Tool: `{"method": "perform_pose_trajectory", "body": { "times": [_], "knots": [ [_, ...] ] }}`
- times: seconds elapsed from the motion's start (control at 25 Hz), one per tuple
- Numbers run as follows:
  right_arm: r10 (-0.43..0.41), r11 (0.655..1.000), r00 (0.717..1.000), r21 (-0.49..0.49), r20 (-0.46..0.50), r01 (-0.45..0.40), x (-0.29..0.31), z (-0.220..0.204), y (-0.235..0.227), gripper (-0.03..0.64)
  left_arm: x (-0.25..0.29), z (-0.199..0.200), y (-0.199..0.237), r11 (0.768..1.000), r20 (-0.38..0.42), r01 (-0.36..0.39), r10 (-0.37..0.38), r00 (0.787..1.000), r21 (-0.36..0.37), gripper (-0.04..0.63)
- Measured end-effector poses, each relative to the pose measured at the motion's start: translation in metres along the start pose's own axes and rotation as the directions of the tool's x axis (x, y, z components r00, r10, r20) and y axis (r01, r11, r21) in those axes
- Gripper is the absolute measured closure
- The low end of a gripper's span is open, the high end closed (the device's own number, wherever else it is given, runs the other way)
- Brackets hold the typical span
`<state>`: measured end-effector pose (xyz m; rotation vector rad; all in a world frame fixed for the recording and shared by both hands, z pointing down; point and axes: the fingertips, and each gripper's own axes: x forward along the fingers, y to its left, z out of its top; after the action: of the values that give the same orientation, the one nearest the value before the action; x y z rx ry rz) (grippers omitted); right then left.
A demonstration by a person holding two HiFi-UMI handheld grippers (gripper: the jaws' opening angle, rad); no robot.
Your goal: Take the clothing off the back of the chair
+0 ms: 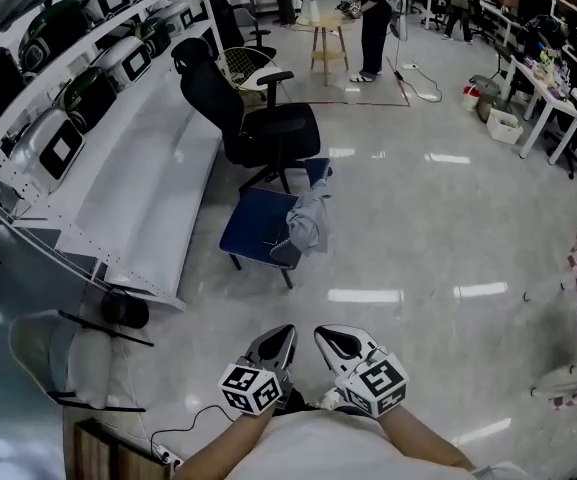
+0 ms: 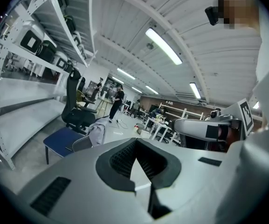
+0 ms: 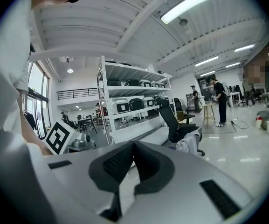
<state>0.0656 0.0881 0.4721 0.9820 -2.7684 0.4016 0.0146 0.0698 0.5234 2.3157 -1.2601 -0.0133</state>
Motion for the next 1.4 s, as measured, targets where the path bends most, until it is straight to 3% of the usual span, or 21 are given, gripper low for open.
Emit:
{"method": "perform_pose_trajectory", "body": {
  "times": [0.68,1.4],
  "knots": [
    [-0.082,0.996,0.995,0.033,-0.054,0.084,0.041,-0.001,-0.034,0.600,0.042,0.004,0.041,0.997,-0.046,0.065,-0.068,0.997,-0.050,0.586],
    [-0.105,0.994,0.990,-0.015,-0.090,0.104,0.149,0.040,-0.057,0.600,0.099,0.077,0.133,0.988,-0.020,0.141,-0.143,0.990,-0.062,0.586]
  ]
}}
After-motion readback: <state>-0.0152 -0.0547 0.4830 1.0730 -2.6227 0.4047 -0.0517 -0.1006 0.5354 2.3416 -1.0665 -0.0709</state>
